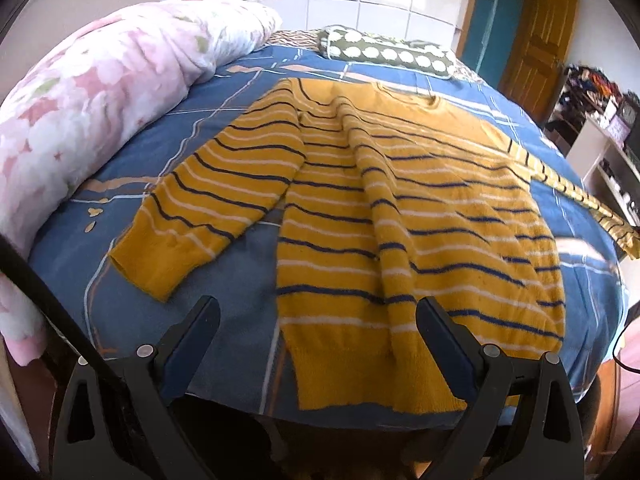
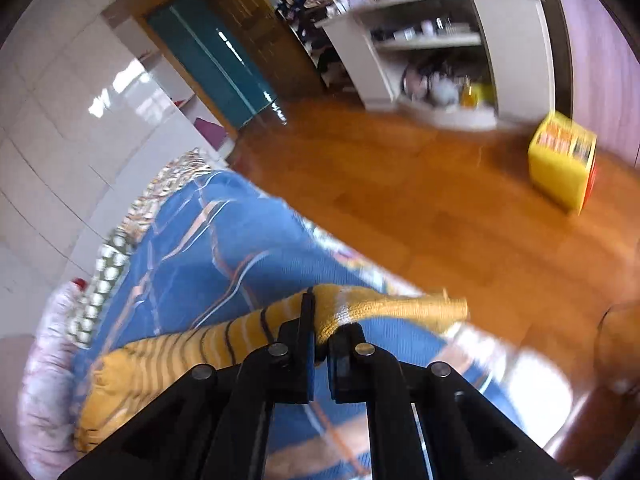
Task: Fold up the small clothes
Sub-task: 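Fold the held sleeve across the sweater body and open the right gripper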
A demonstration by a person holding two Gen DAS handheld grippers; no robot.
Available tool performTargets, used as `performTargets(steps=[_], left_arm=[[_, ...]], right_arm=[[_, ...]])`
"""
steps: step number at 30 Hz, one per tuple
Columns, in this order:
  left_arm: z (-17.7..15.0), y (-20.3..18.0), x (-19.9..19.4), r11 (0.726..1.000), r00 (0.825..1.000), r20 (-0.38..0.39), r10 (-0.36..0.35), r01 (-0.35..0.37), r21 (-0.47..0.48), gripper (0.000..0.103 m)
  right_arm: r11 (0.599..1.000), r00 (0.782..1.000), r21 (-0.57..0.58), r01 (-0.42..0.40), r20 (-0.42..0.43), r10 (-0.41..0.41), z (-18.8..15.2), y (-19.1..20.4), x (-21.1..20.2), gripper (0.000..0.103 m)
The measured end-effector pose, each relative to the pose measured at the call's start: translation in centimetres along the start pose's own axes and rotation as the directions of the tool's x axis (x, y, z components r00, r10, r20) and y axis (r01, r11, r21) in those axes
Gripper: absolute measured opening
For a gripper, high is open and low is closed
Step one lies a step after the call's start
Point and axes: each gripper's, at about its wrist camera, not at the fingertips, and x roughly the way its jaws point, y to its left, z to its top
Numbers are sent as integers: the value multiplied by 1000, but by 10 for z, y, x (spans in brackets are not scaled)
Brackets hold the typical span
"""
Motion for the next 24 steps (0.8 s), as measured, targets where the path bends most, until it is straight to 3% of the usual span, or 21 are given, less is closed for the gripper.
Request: performTargets(steps=[3,7,9,12,16,18,21,24], left_arm=[[1,13,-4,1000,1000,12,-6,7,-21,98],[1,33,-11,998,999,37,-25,27,-54,98],[1,45,-17,997,998,58,-32,36,-71,98],[-1,63,-24,994,995,88,-37,45,-95,98],[-5,94,-31,990,991,127,-35,52,-132,98],[-8,107,-33,987,990,136,-35,56,-148,98],[-12,126,-33,984,989,145,-34,58,-166,98],[-16,139,-31,983,988,149,-27,54,-175,98]], right_arm=[[991,999,-129,38,1,-38,0,49,2,5],[959,999,-283,-27,-32,18,-31,138,0,5],[926,995,-366,-88,-68,67,-59,193,0,5],[836,981,-513,-192,-130,145,-118,287,-1,5],[656,949,-685,-316,-233,214,-219,410,-1,5],[569,940,-748,-341,-264,217,-270,458,1,5],[409,948,-856,-315,-262,182,-349,522,6,5],[217,978,-956,-200,-180,108,-421,559,17,6]])
